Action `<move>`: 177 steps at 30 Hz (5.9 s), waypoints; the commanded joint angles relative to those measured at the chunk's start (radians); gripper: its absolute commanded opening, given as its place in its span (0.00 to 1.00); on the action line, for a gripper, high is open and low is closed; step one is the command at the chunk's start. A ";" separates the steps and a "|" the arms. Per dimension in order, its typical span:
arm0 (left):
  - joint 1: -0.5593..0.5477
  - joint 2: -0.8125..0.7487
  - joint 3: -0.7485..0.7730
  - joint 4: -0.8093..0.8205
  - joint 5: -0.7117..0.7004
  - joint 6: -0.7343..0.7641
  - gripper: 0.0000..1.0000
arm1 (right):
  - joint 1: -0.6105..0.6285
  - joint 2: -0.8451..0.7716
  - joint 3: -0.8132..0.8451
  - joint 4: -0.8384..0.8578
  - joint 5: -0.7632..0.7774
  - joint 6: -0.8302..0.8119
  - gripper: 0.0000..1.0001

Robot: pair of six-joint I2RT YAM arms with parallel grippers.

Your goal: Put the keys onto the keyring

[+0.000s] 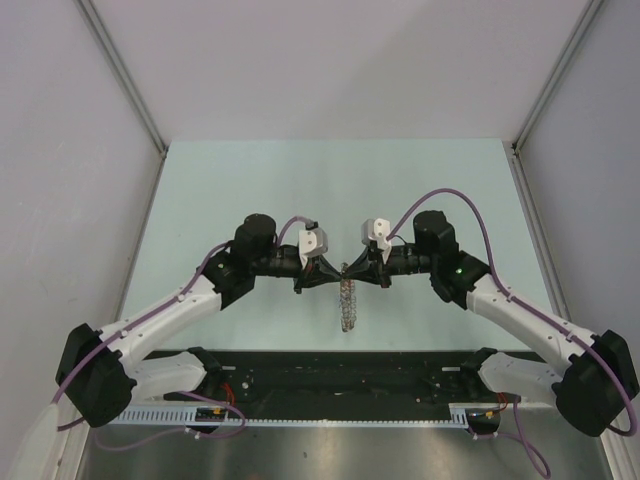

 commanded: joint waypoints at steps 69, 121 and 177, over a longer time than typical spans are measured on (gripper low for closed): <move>-0.009 -0.128 -0.282 0.746 -0.200 -0.491 0.01 | -0.098 0.038 -0.046 0.362 -0.139 0.280 0.15; -0.009 -0.313 0.025 -0.329 -0.758 -0.233 0.87 | -0.111 0.154 -0.011 -0.359 0.704 0.634 0.33; 0.092 -0.369 -0.103 -0.274 -0.780 -0.158 0.90 | 0.118 0.461 0.178 -0.417 1.033 0.832 0.24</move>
